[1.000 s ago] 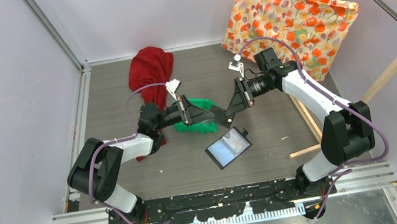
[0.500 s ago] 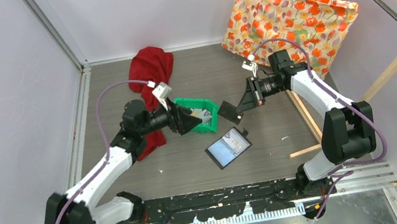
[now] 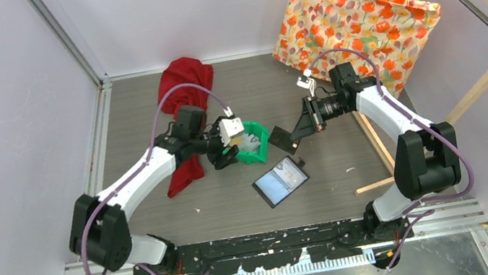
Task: Put the credit cards into the card holder
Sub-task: Move the storage box to the center of the board.
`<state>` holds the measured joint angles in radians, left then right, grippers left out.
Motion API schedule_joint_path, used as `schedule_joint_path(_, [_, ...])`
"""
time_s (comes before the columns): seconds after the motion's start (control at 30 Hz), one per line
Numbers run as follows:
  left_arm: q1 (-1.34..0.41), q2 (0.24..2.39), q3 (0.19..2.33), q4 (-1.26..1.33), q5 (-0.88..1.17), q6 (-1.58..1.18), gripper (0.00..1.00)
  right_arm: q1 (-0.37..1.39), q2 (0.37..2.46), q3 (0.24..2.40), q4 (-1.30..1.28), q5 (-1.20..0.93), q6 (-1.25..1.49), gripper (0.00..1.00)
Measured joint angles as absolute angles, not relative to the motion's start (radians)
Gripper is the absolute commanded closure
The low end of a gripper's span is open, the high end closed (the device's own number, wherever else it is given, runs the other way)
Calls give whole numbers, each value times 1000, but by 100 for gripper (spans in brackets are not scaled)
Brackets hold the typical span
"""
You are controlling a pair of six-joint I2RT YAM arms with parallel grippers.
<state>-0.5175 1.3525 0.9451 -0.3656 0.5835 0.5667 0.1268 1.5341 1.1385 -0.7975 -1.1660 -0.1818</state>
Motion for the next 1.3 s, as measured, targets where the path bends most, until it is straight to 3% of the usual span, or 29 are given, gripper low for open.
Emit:
schedule_joint_path(0.13, [-531, 1471, 1009, -405, 564, 640, 40, 127, 1534, 1139, -798, -1164, -182, 99])
schedule_joint_path(0.3, [-551, 1557, 1032, -438, 536, 684, 62, 127, 1534, 1139, -798, -1164, -182, 99])
schedule_joint_path(0.43, [-560, 1591, 1050, -443, 500, 688, 72, 127, 1534, 1139, -798, -1165, -182, 99])
schedule_joint_path(0.57, [-563, 1614, 1058, -431, 443, 664, 79, 127, 1539, 1139, -798, -1165, -182, 99])
schedule_joint_path(0.73, [-567, 1662, 1104, -404, 350, 625, 81, 127, 1541, 1139, -798, -1163, -182, 99])
schedule_joint_path(0.9, [-540, 1786, 1239, -404, 279, 564, 73, 126, 1541, 1128, -780, -1136, -174, 99])
schedule_joint_path(0.97, [-528, 1832, 1287, -402, 244, 535, 57, 126, 1541, 1103, -756, -1116, -157, 99])
schedule_joint_path(1.13, [-507, 1848, 1304, -395, 168, 420, 34, 134, 1562, 1054, -736, -1063, -150, 99])
schedule_joint_path(1.3, [-500, 1716, 1217, -334, 119, 265, 27, 164, 1615, 1052, -746, -1001, -188, 99])
